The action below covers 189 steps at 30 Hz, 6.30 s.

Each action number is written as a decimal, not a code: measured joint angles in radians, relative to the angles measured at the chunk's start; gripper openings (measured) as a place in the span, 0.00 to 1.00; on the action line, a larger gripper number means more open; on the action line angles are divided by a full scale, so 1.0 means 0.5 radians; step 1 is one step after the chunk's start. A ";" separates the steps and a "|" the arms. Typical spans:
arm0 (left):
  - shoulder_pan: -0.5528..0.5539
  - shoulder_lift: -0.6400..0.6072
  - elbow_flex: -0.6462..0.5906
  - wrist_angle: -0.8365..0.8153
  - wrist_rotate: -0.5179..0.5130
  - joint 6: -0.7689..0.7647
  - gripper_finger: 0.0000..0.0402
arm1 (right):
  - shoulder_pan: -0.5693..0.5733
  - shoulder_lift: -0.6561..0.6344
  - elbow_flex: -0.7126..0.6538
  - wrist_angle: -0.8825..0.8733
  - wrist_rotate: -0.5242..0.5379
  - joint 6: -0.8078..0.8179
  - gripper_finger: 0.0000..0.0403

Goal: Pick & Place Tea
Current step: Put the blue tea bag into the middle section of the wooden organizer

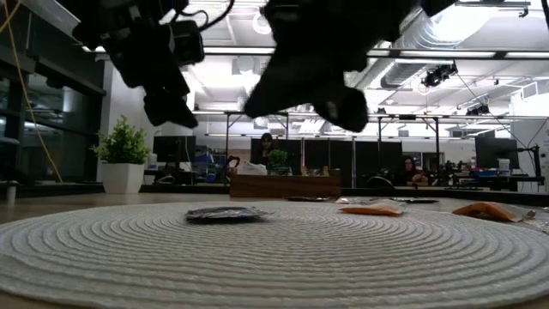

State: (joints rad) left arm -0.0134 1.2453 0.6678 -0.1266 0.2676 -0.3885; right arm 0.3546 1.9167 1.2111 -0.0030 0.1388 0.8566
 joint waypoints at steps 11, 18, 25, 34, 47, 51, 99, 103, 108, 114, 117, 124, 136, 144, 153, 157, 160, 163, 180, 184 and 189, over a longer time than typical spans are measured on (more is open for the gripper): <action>0.000 0.249 0.002 0.161 0.119 -0.023 0.67 | -0.002 0.320 0.176 0.026 -0.074 0.000 0.00; 0.000 0.294 0.001 0.164 0.154 -0.025 0.67 | 0.000 0.348 0.192 -0.090 -0.015 0.067 0.00; 0.000 0.295 0.001 0.160 0.165 -0.027 0.67 | -0.002 0.348 0.193 -0.160 0.053 0.126 0.00; 0.000 0.295 0.001 0.156 0.164 -0.028 0.67 | -0.038 0.348 0.194 -0.195 0.104 0.172 0.00; 0.000 0.295 0.001 0.151 0.165 -0.027 0.67 | -0.043 0.340 0.196 -0.413 0.069 0.179 0.00; 0.000 0.295 0.001 0.151 0.222 -0.033 0.67 | -0.065 0.340 0.196 -0.428 0.050 0.167 0.00; 0.000 0.916 0.142 0.646 0.612 -0.810 0.67 | -0.172 0.343 0.192 -0.460 -0.168 -0.229 0.00; 0.000 0.934 0.201 0.473 0.575 -0.754 0.67 | -0.172 0.343 0.191 -0.453 -0.169 -0.227 0.00; 0.000 0.956 0.211 0.358 0.522 -0.736 0.67 | -0.172 0.343 0.191 -0.442 -0.164 -0.227 0.00; 0.000 0.956 0.211 0.370 0.561 -0.752 0.67 | -0.172 0.344 0.191 -0.433 -0.149 -0.230 0.00; 0.000 0.955 0.211 0.375 0.607 -0.759 0.67 | -0.171 0.344 0.191 -0.433 -0.148 -0.238 0.00; 0.000 0.955 0.211 0.384 0.635 -0.797 0.67 | -0.172 0.344 0.191 -0.433 -0.148 -0.248 0.00; 0.000 0.954 0.211 0.508 0.641 -0.863 0.67 | -0.174 0.346 0.190 -0.376 -0.115 -0.248 0.00; -0.001 0.954 0.211 0.451 0.588 -0.865 0.67 | -0.174 0.346 0.190 -0.374 -0.116 -0.247 0.00; -0.083 0.953 0.211 0.458 0.541 -0.865 0.67 | -0.174 0.346 0.190 -0.374 -0.111 -0.247 0.00; -0.084 0.953 0.211 0.458 0.528 -0.873 0.67 | -0.174 0.346 0.190 -0.374 -0.111 -0.247 0.00; -0.084 0.953 0.211 0.463 0.522 -0.874 0.67 | -0.174 0.346 0.190 -0.374 -0.111 -0.247 0.00; -0.082 0.953 0.211 0.470 0.503 -0.878 0.67 | -0.174 0.346 0.190 -0.371 -0.111 -0.247 0.00; -0.083 0.953 0.211 0.490 0.510 -0.918 0.67 | -0.174 0.346 0.190 -0.333 -0.087 -0.248 0.00; -0.083 0.953 0.211 0.489 0.550 -0.938 0.67 | -0.174 0.346 0.190 -0.314 -0.081 -0.248 0.00; -0.084 0.953 0.211 0.486 0.501 -0.962 0.67 | -0.174 0.346 0.190 -0.302 -0.080 -0.246 0.00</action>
State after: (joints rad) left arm -0.0551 1.7218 0.7734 0.1165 0.5182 -0.8696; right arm 0.2676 2.0899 1.3064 -0.1540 0.0986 0.7337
